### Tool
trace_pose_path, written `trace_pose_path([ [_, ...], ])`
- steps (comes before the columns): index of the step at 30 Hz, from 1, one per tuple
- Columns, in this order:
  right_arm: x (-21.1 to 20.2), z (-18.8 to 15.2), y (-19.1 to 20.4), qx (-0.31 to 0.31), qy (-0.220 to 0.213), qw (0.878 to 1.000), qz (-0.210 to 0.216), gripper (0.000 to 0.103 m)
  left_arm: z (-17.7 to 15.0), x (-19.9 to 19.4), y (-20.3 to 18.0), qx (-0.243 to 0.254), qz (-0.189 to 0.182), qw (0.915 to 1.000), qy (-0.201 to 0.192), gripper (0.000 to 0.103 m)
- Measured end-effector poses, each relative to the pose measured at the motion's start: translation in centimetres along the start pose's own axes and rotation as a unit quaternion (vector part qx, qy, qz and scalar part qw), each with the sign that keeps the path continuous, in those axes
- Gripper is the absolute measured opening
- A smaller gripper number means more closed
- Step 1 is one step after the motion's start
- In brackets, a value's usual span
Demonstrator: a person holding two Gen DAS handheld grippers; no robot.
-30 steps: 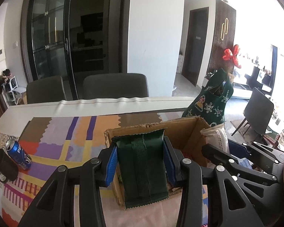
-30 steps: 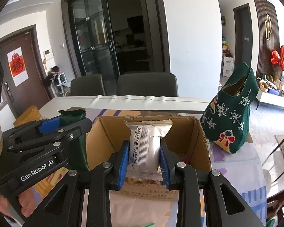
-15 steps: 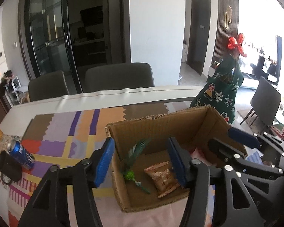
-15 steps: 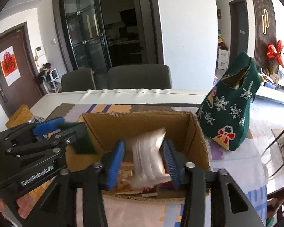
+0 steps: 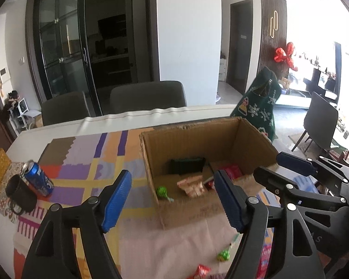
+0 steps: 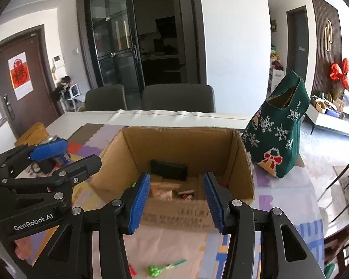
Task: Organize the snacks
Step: 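Withdraw both tools from the box back to the remaining snacks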
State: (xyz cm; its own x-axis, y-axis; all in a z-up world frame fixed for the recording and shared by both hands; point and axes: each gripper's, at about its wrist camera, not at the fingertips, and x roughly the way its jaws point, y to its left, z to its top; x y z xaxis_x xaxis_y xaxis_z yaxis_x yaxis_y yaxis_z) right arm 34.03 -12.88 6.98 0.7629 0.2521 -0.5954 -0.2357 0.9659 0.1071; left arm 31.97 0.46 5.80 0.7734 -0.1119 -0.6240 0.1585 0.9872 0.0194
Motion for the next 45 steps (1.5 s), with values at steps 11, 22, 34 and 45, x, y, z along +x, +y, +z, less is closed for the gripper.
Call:
trace_pose_path([
  [11, -2.2, -4.4, 1.8, -0.022, 0.027, 0.999, 0.016, 0.049, -4.8, -3.0, 0.0, -0.001, 0.001, 0.9998, 0.021, 0.075],
  [22, -2.5, -9.0, 3.1, -0.053, 0.088, 0.994, 0.025, 0.059, -10.2, -3.4, -0.3, -0.005, 0.007, 0.9970, 0.077, 0.076],
  [34, -1.3, -14.3, 3.9, -0.100, 0.177, 0.978, 0.040, 0.059, -15.5, -1.6, -1.2, 0.009, -0.003, 0.9880, 0.154, 0.077],
  [45, 1.0, -17.9, 5.1, -0.176, 0.242, 0.953, 0.039, 0.066, -18.3, 1.1, -1.0, 0.011, -0.017, 0.9790, 0.203, 0.076],
])
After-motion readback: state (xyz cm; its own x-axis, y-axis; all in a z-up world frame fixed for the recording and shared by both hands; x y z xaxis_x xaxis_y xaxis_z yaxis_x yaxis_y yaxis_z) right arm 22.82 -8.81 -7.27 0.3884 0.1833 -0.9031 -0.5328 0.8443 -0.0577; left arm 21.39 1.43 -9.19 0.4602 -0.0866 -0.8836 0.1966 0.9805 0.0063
